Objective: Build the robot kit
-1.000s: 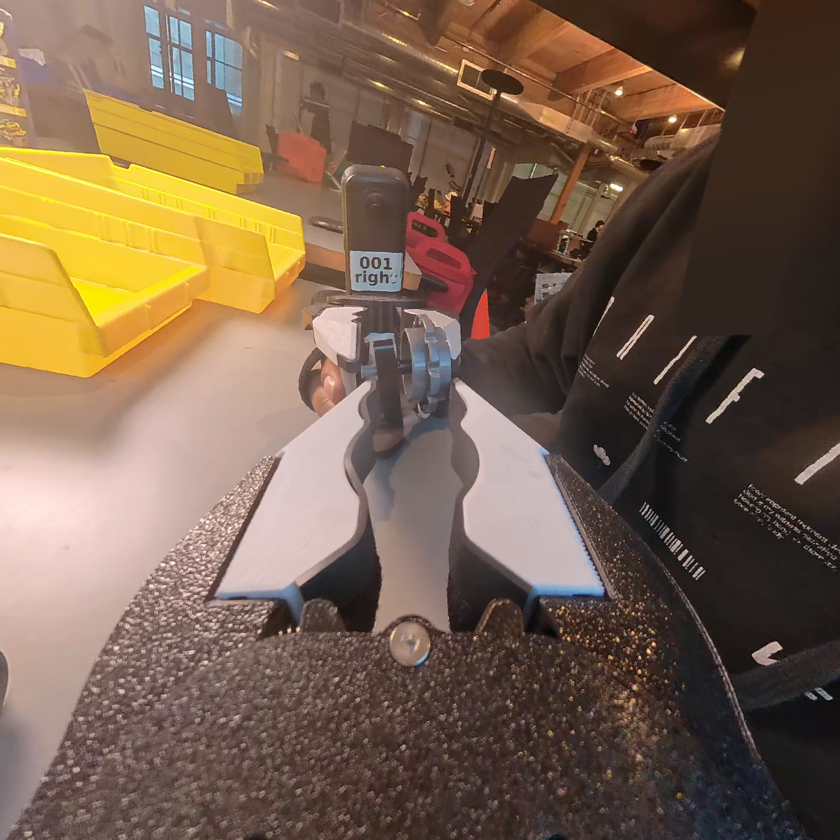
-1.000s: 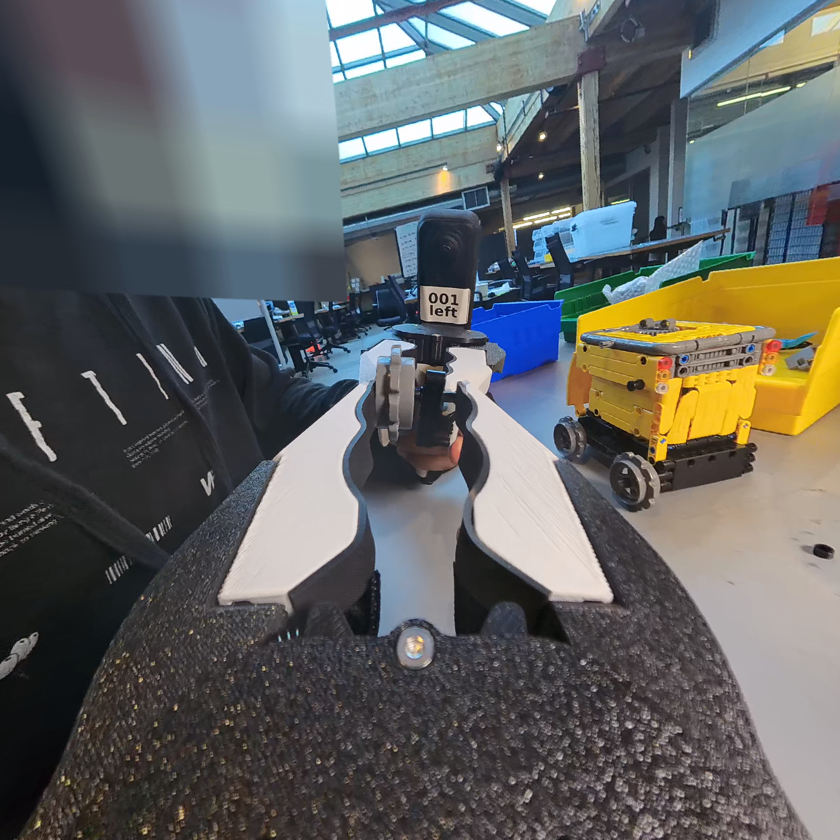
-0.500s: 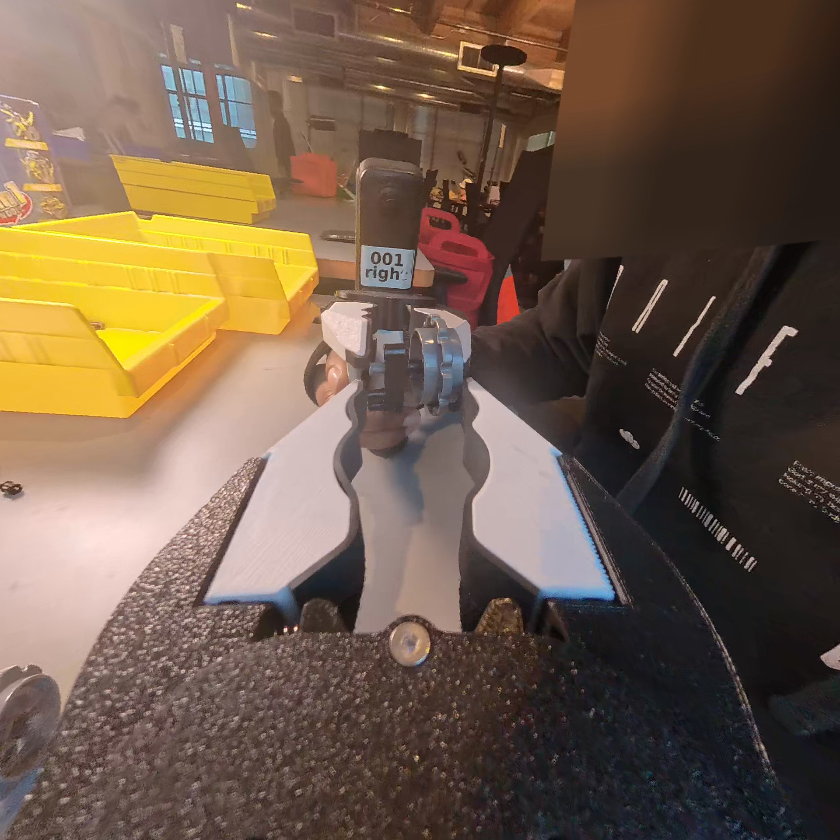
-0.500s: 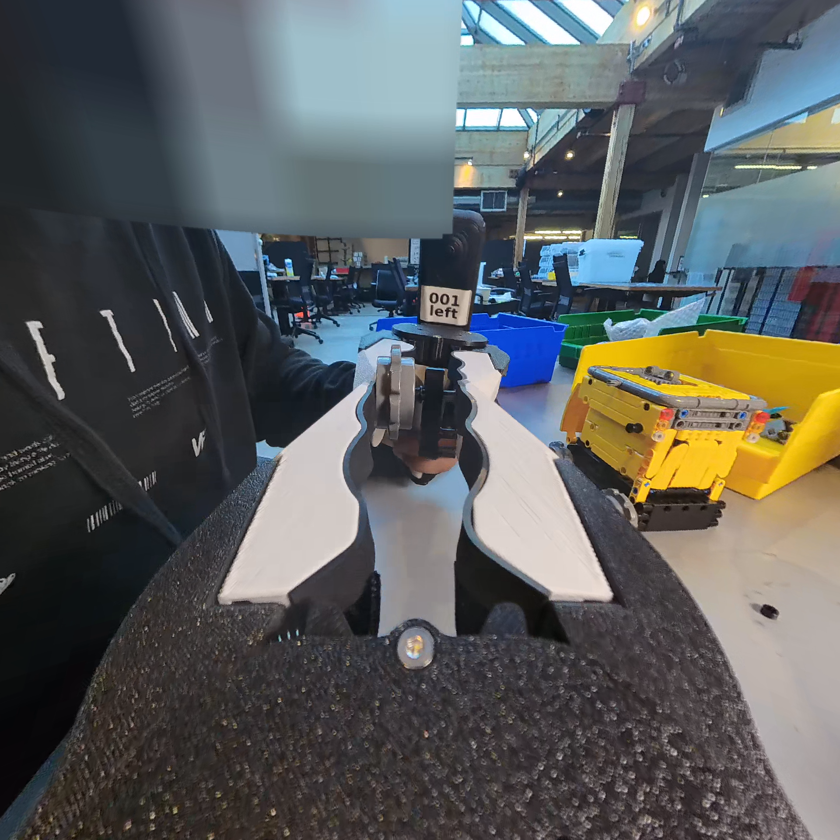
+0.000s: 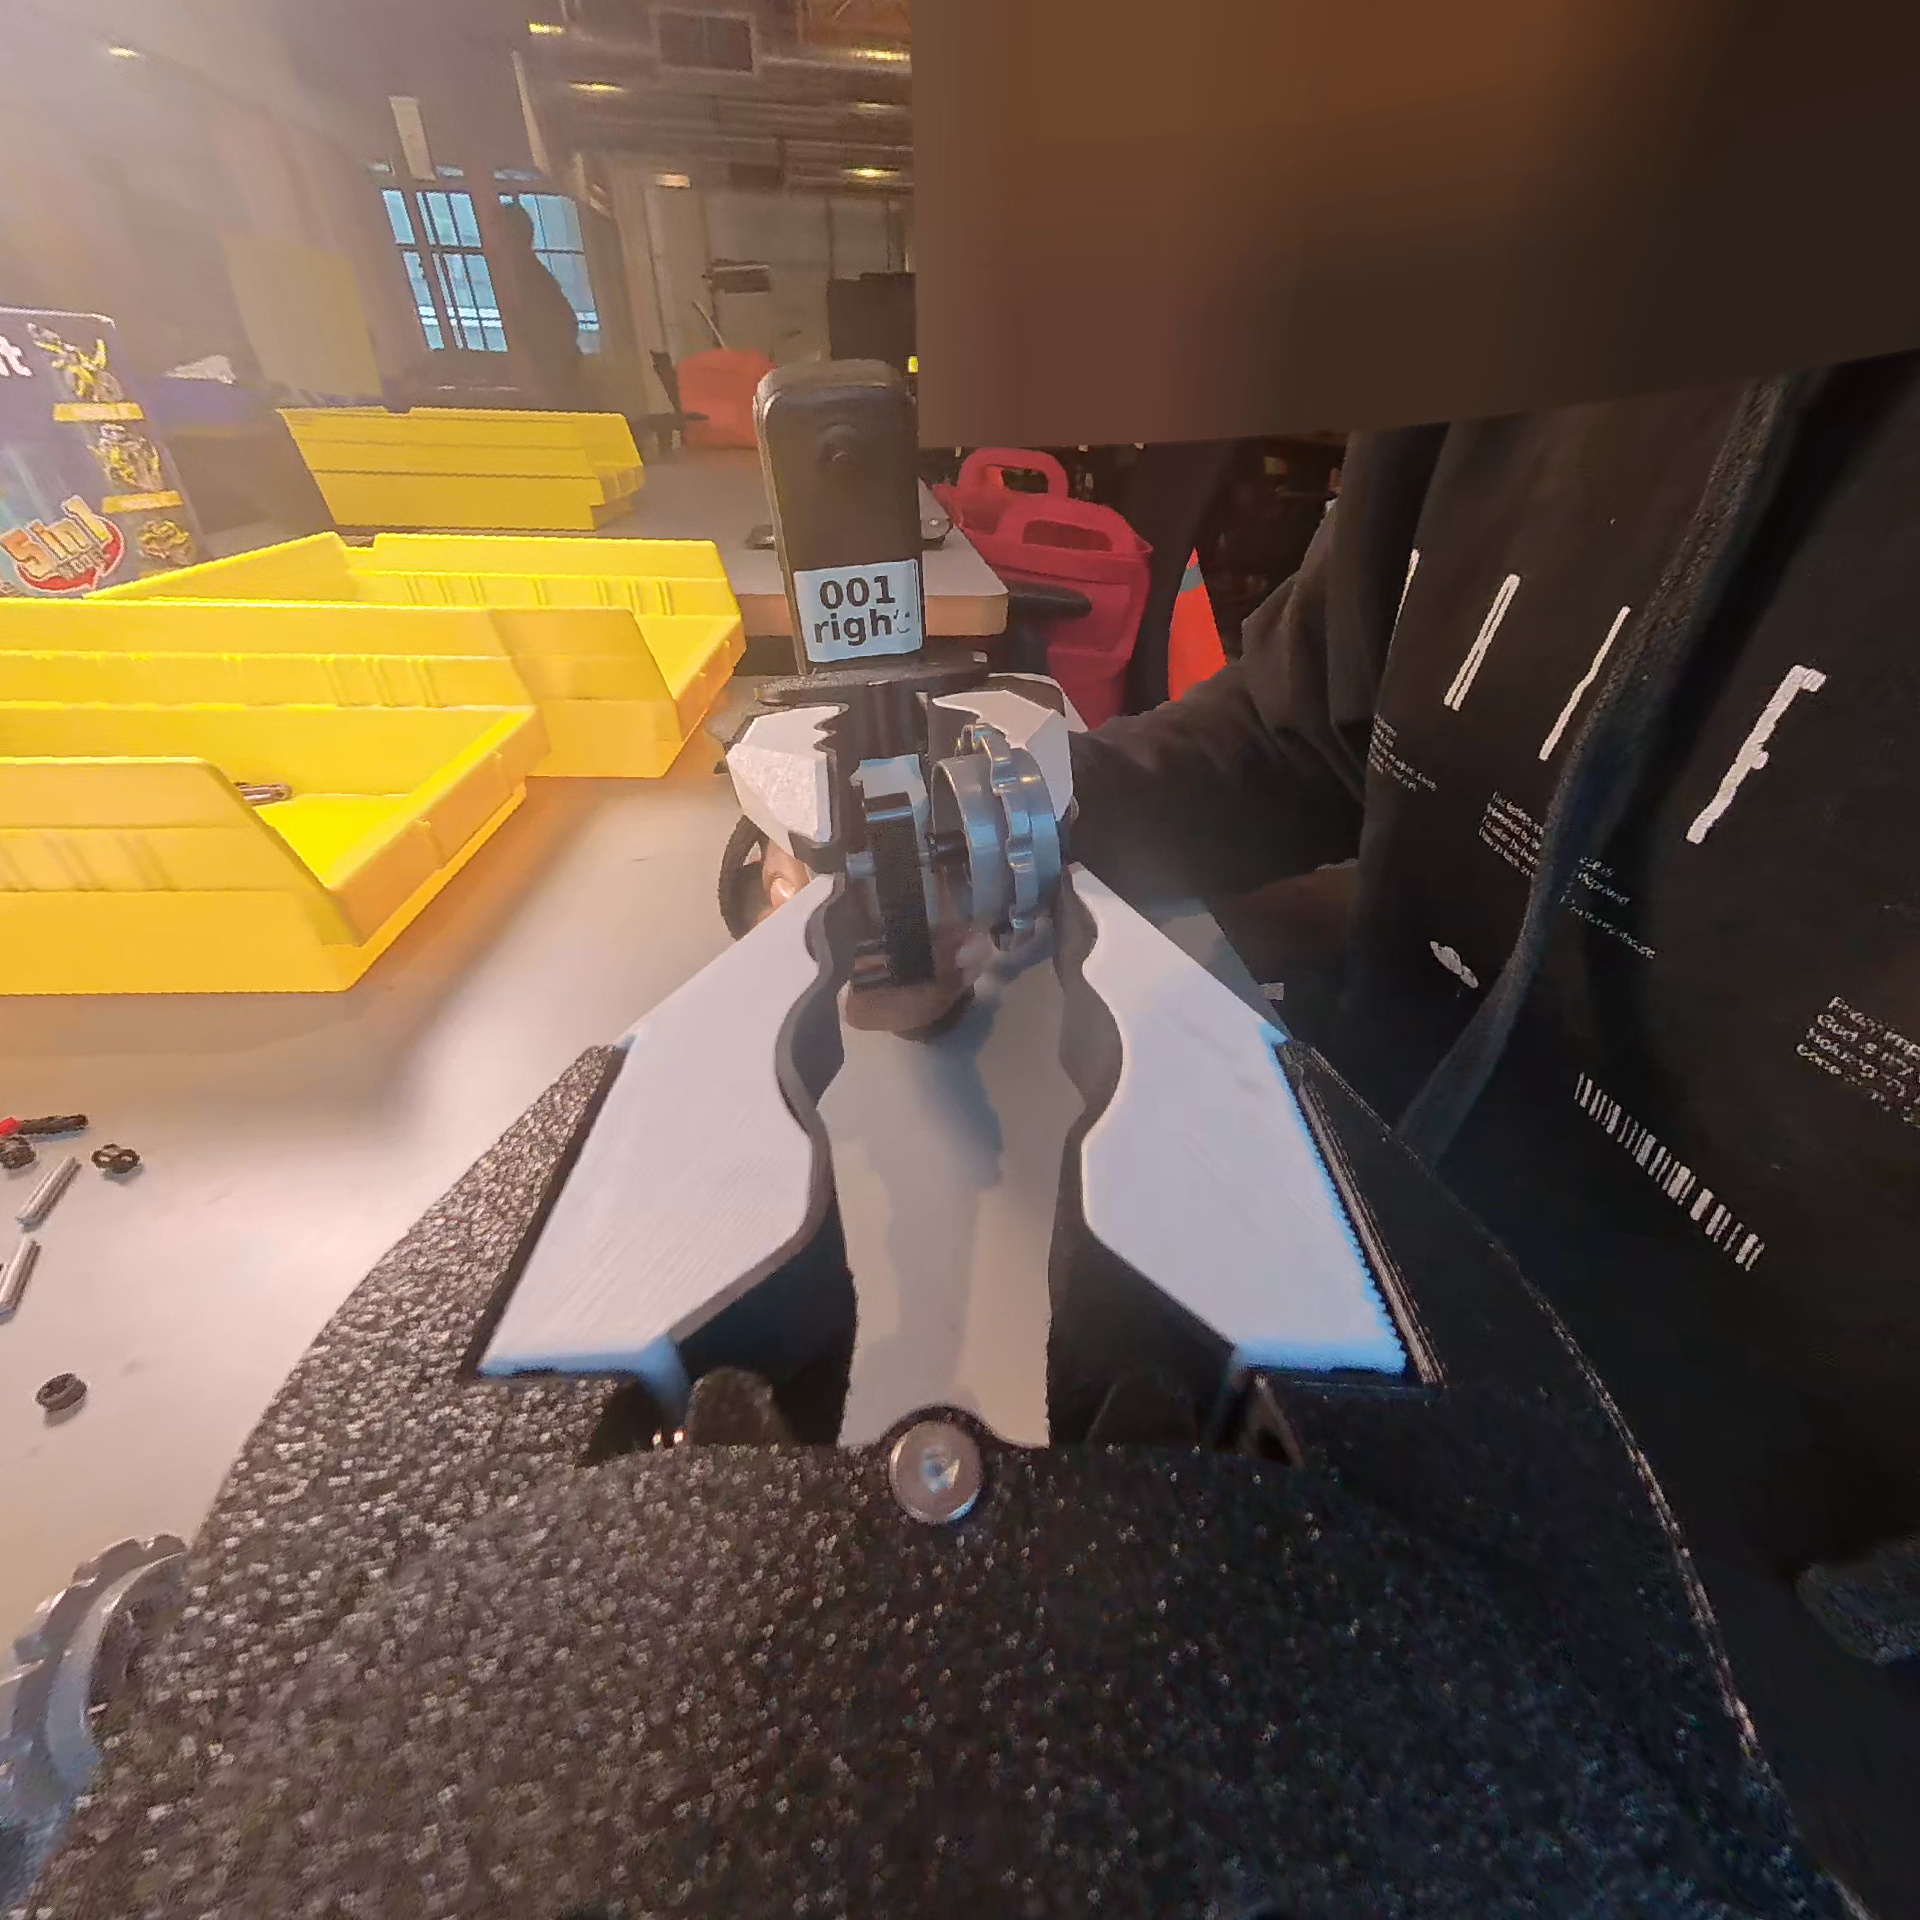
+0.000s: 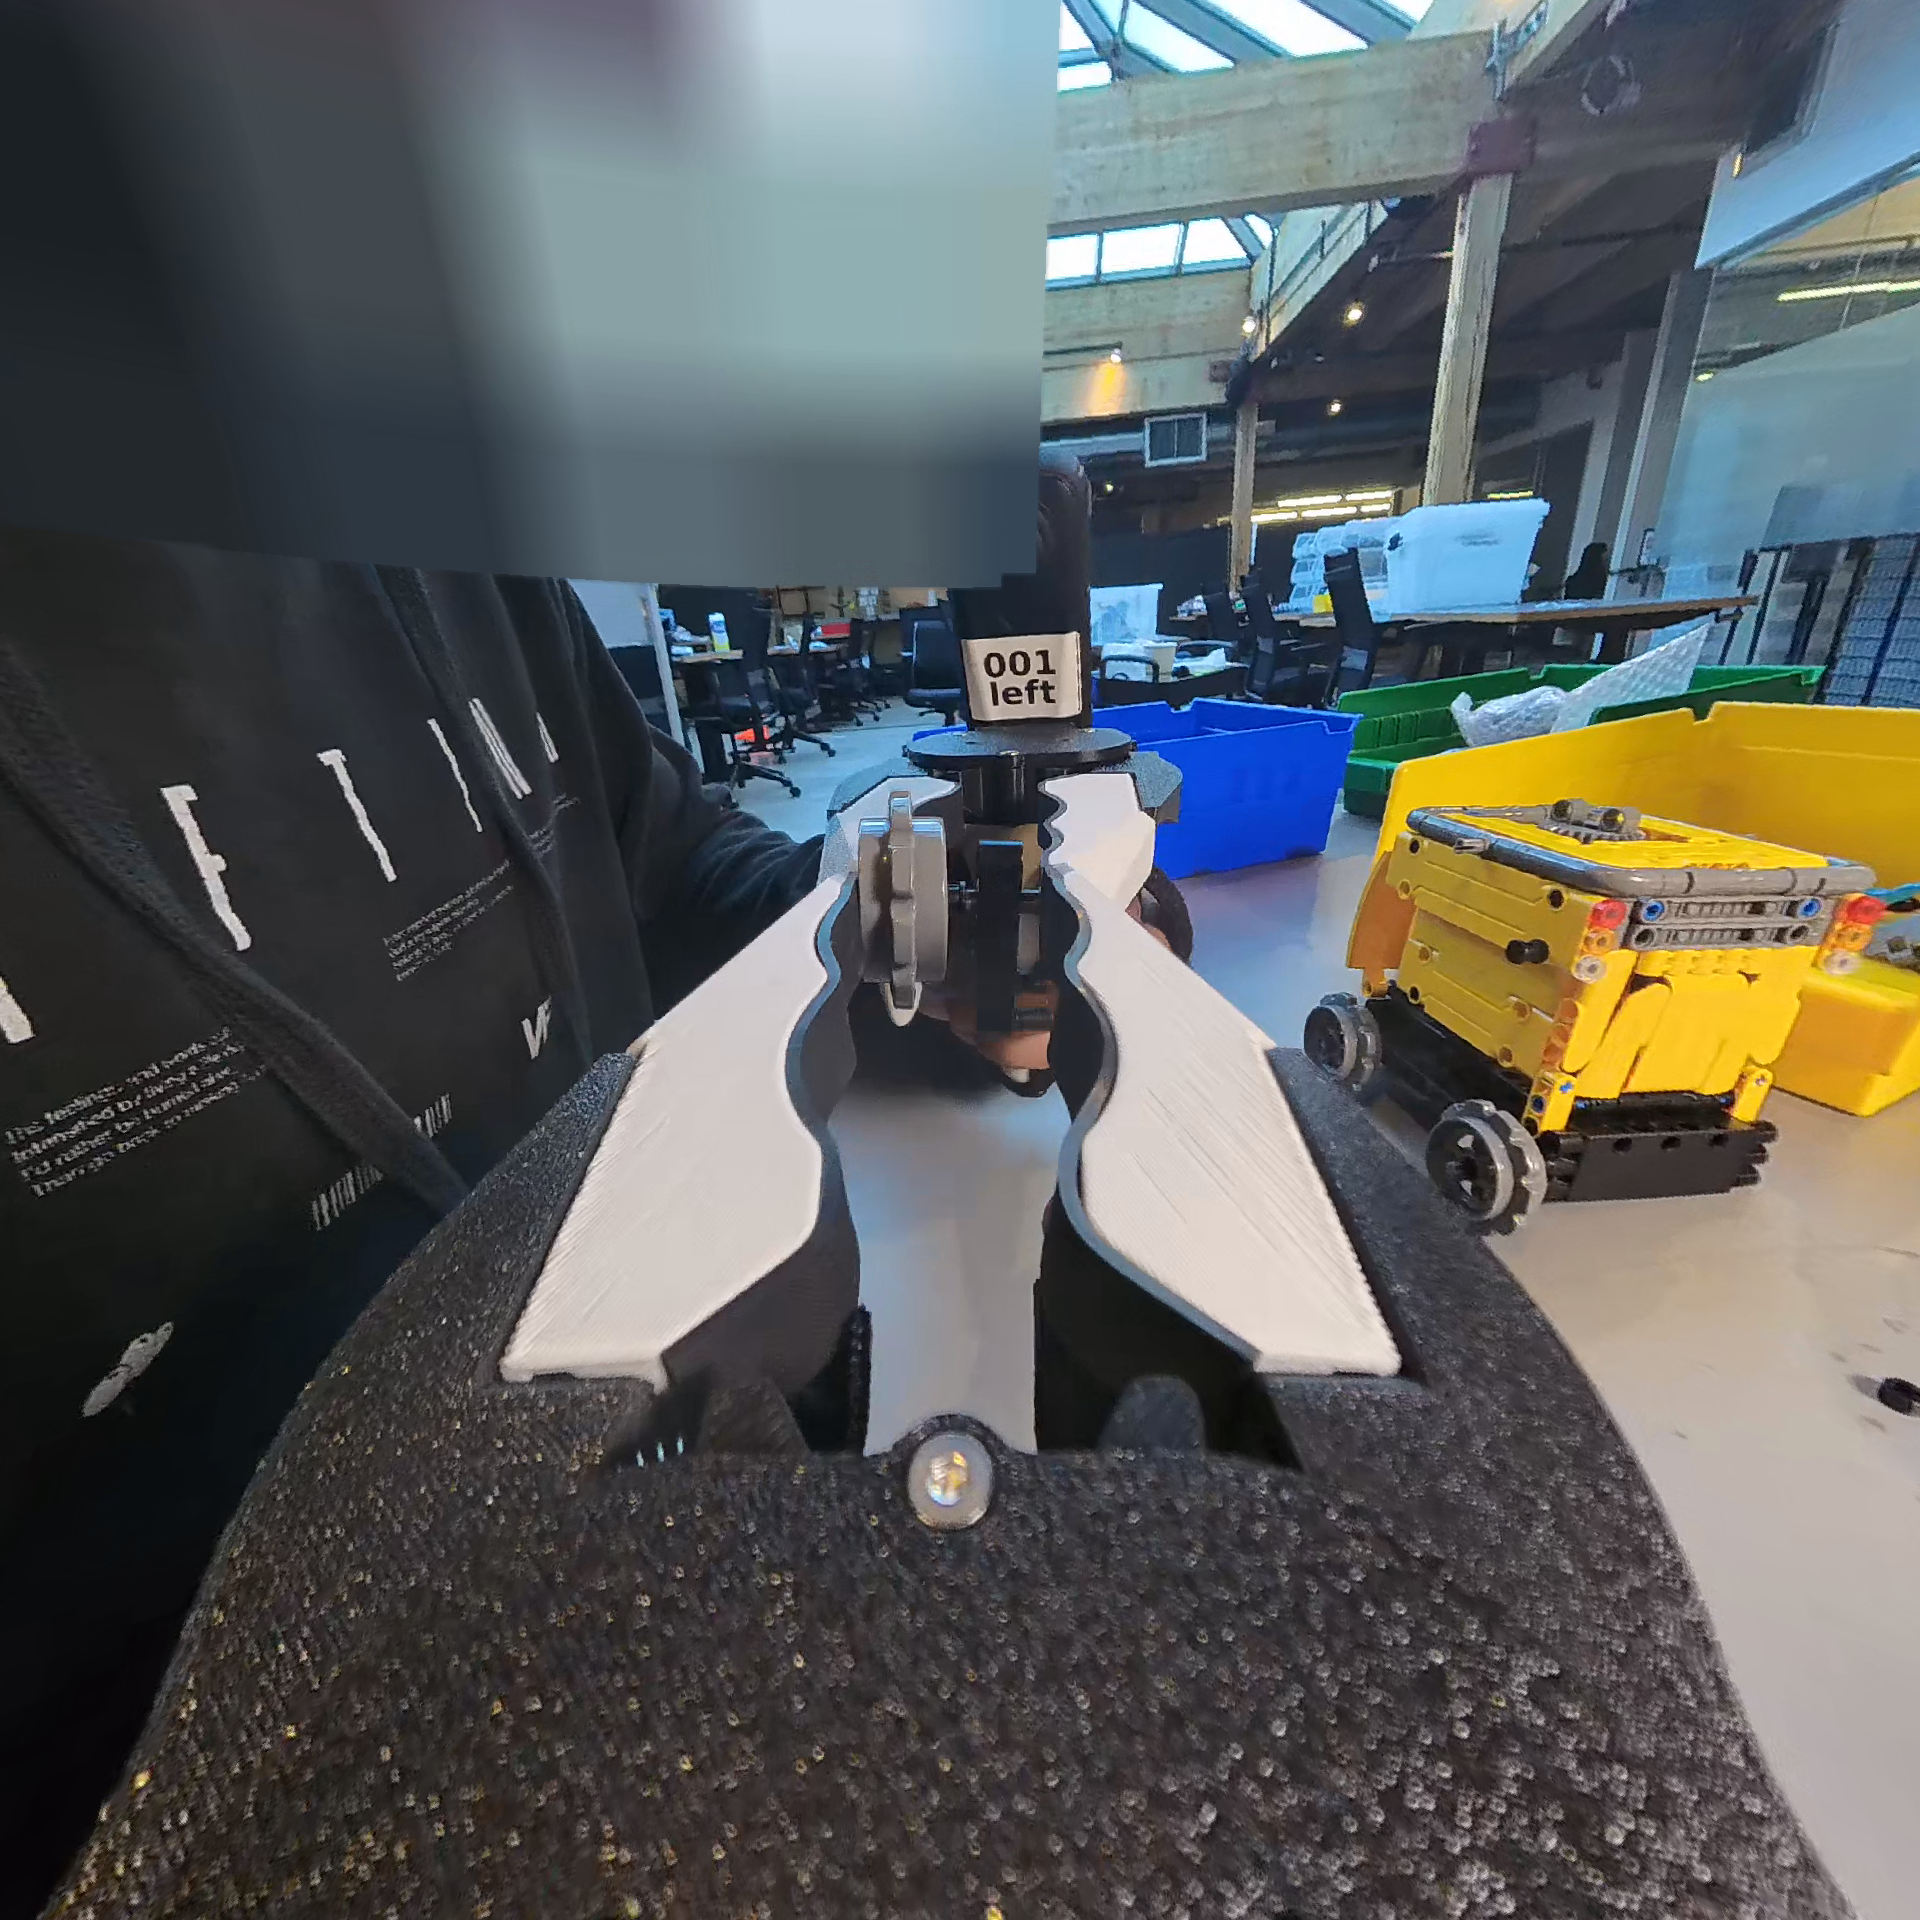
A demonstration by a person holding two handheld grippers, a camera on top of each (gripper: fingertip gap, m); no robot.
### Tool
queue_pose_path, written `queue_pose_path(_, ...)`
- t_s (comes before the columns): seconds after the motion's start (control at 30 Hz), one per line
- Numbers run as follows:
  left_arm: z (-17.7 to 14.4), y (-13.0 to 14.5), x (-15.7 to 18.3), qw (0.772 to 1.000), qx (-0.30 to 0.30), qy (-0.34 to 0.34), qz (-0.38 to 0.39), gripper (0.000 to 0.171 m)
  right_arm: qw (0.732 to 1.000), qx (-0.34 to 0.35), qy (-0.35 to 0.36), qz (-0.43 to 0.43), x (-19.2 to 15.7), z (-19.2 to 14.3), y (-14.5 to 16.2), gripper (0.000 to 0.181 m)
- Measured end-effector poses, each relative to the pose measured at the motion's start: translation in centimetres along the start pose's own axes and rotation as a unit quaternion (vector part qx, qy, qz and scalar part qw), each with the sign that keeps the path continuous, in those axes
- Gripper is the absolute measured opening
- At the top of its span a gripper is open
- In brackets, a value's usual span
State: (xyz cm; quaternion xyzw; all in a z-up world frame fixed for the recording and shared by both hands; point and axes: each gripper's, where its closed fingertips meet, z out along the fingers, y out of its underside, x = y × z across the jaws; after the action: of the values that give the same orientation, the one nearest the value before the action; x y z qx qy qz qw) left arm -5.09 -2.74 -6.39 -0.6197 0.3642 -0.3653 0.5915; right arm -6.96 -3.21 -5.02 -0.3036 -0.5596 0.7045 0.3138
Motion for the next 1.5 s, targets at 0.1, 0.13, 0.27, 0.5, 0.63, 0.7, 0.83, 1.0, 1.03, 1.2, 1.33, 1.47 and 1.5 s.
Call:
queue_pose_path(0.1,0.04,0.22,-0.07,1.000,-0.009,-0.004,0.004,0.036,1.000,-0.001,-0.002,0.009,0.05,-0.09,0.16,0.033)
queue_pose_path(0.13,0.05,0.29,-0.08,1.000,-0.010,-0.005,0.005,0.035,1.000,-0.001,-0.002,0.011,0.07,-0.12,0.20,0.033)
queue_pose_path(0.27,0.03,0.35,-0.20,1.000,-0.013,-0.009,0.008,0.035,1.000,-0.001,-0.001,0.016,0.16,-0.12,0.23,0.032)
queue_pose_path(0.5,0.08,0.51,-0.24,1.000,-0.018,-0.012,0.013,0.034,1.000,-0.005,0.000,0.022,0.18,-0.19,0.33,0.032)
queue_pose_path(0.63,0.11,0.54,-0.18,1.000,-0.018,-0.010,0.012,0.034,1.000,-0.008,0.001,0.018,0.11,-0.22,0.35,0.032)
queue_pose_path(0.7,0.15,0.59,-0.16,1.000,-0.020,-0.010,0.014,0.033,1.000,-0.008,0.001,0.018,0.09,-0.26,0.38,0.032)
queue_pose_path(0.83,0.16,0.51,-0.11,1.000,-0.017,-0.008,0.011,0.033,1.000,-0.010,0.003,0.012,0.04,-0.25,0.32,0.031)
queue_pose_path(1.0,0.16,0.54,-0.19,1.000,-0.013,-0.004,-0.001,0.032,1.000,-0.012,0.006,0.011,0.16,-0.28,0.38,0.031)
queue_pose_path(1.03,0.16,0.54,-0.22,1.000,-0.012,-0.003,-0.006,0.032,1.000,-0.011,0.006,0.013,0.21,-0.29,0.38,0.030)
queue_pose_path(1.2,0.12,0.53,-0.35,1.000,-0.008,0.000,-0.021,0.031,1.000,-0.005,0.008,0.024,0.39,-0.28,0.38,0.030)
queue_pose_path(1.33,0.08,0.37,-0.34,1.000,-0.005,0.000,-0.024,0.031,1.000,-0.001,0.008,0.027,0.36,-0.20,0.24,0.031)
queue_pose_path(1.47,0.15,0.31,-0.36,1.000,-0.002,0.003,-0.024,0.031,1.000,-0.005,0.008,0.030,0.46,-0.24,0.03,0.033)
queue_pose_path(1.5,0.17,0.36,-0.43,1.000,-0.003,0.000,-0.021,0.032,1.000,-0.012,-0.001,0.029,0.27,-0.28,0.05,0.039)
